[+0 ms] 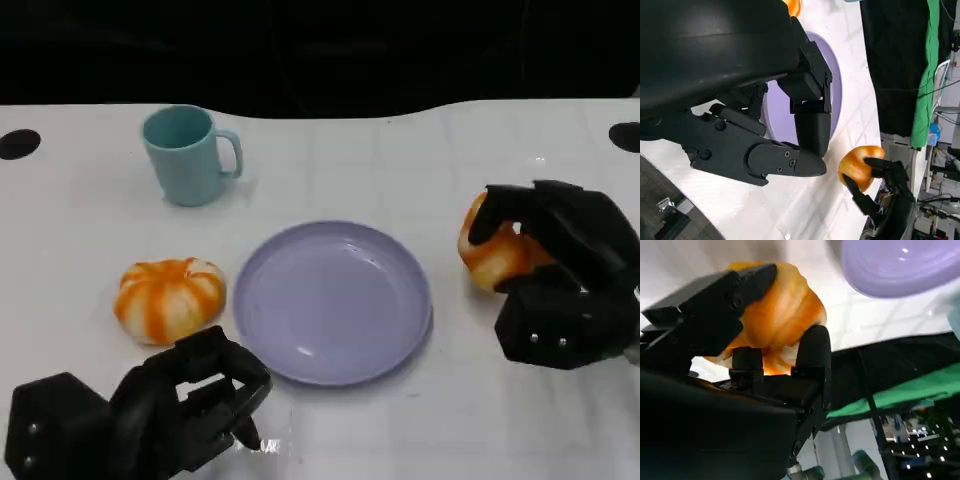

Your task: Grasp the bread from the table and place it into the plate.

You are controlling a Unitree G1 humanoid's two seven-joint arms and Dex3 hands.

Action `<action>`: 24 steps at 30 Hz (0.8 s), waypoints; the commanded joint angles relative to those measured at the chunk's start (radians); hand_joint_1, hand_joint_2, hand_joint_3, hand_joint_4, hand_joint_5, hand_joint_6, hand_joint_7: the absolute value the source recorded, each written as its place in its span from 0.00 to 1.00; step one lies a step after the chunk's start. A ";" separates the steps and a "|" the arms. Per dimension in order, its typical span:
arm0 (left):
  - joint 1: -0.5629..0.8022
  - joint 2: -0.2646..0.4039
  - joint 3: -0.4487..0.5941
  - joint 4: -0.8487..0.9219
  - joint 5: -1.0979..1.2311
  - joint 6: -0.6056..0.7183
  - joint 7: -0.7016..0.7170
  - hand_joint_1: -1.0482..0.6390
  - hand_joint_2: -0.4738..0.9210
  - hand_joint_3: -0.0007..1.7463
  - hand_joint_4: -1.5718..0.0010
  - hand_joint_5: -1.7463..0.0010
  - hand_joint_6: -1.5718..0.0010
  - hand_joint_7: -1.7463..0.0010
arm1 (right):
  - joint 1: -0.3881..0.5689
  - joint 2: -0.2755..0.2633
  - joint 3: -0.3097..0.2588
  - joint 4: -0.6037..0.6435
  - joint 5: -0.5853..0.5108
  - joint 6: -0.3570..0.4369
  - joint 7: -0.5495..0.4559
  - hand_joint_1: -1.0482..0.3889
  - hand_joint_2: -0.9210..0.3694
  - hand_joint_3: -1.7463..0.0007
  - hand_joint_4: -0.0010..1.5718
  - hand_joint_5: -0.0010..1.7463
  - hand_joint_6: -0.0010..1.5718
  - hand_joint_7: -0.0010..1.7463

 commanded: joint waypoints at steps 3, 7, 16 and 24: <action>0.004 0.015 0.012 0.006 -0.001 -0.004 -0.001 0.32 1.00 0.16 0.54 0.00 0.53 0.21 | -0.014 0.024 -0.039 -0.080 0.065 -0.038 0.041 0.82 0.48 0.28 0.59 1.00 0.48 0.98; 0.009 0.016 0.011 -0.002 -0.005 0.004 -0.001 0.32 1.00 0.16 0.54 0.00 0.53 0.21 | -0.007 0.052 -0.041 -0.144 0.090 -0.029 0.094 0.80 0.50 0.23 0.60 1.00 0.48 0.99; 0.014 0.011 0.005 -0.007 -0.004 0.008 0.003 0.32 1.00 0.16 0.54 0.00 0.53 0.21 | -0.005 0.104 -0.024 -0.222 0.093 -0.030 0.202 0.78 0.51 0.22 0.61 1.00 0.47 1.00; 0.014 0.007 0.000 -0.008 -0.001 0.005 0.007 0.33 1.00 0.16 0.53 0.00 0.53 0.20 | -0.030 0.159 0.016 -0.207 0.067 -0.052 0.242 0.75 0.54 0.18 0.62 1.00 0.49 0.98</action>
